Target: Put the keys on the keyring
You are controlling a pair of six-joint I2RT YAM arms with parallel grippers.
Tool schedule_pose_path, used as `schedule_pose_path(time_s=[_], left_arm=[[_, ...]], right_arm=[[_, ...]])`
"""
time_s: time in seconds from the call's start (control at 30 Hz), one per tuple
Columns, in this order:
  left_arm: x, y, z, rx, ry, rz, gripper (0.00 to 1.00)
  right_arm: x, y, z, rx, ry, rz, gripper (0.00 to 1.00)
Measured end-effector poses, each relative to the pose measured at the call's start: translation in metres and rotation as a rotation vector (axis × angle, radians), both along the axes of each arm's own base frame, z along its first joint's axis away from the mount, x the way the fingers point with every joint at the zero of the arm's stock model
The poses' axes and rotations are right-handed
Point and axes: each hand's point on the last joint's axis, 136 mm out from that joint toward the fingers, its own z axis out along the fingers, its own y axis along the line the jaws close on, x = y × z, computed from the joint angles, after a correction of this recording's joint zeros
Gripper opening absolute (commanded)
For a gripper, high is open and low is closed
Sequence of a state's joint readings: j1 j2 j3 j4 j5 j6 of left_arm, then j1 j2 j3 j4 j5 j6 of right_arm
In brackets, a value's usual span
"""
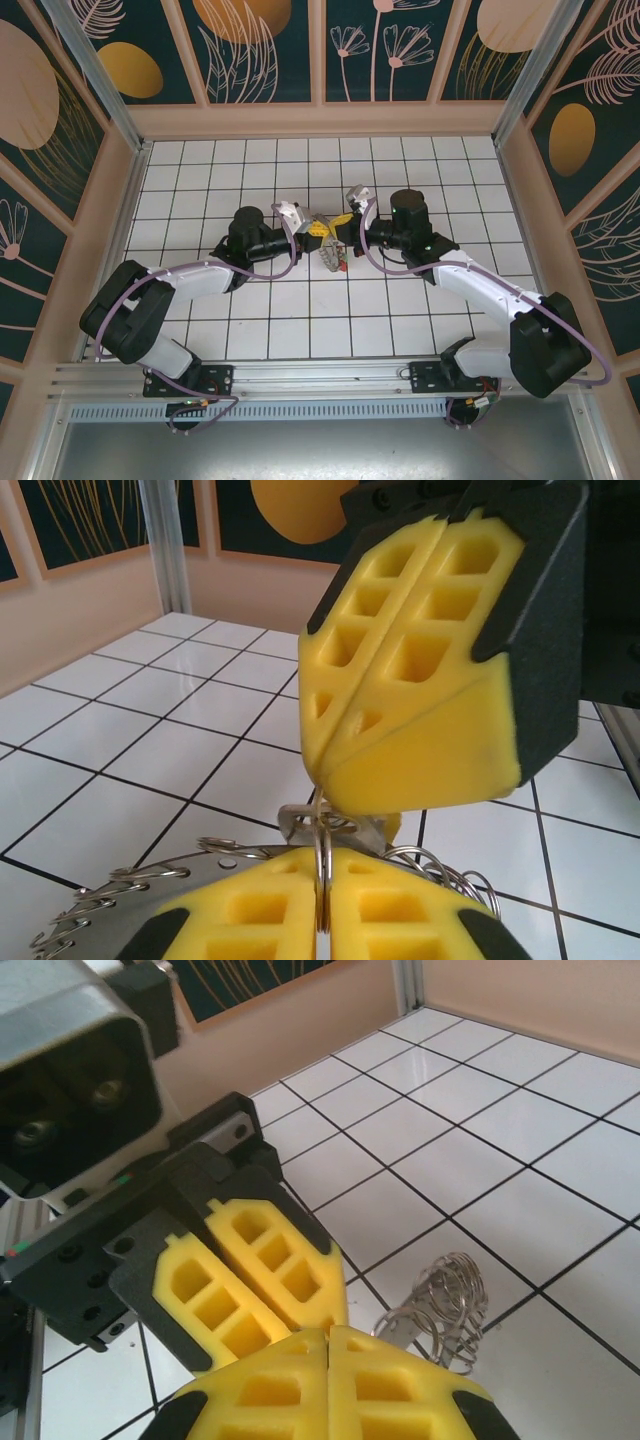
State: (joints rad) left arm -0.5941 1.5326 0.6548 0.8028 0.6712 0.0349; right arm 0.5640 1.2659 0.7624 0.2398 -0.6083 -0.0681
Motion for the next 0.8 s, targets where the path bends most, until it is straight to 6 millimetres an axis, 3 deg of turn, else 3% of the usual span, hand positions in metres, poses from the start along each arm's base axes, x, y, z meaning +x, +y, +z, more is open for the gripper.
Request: schedule_pose_path(time_s=[0.33, 0.47, 0.57, 0.8], left_arm=[[0.0, 0.0, -0.001, 0.001, 0.004, 0.001, 0.15], [0.0, 0.0, -0.001, 0.002, 0.004, 0.0, 0.11], [-0.001, 0.0, 0.0, 0.001, -0.002, -0.004, 0.0], [0.0, -0.001, 0.001, 0.002, -0.009, -0.006, 0.0]], right_arm=[[-0.003, 0.004, 0.005, 0.009, -0.009, 0.022, 0.0], [-0.003, 0.005, 0.01, 0.012, -0.015, 0.025, 0.0], [-0.003, 0.006, 0.013, 0.013, -0.019, 0.027, 0.0], [-0.002, 0.007, 0.013, 0.001, -0.035, 0.024, 0.0]])
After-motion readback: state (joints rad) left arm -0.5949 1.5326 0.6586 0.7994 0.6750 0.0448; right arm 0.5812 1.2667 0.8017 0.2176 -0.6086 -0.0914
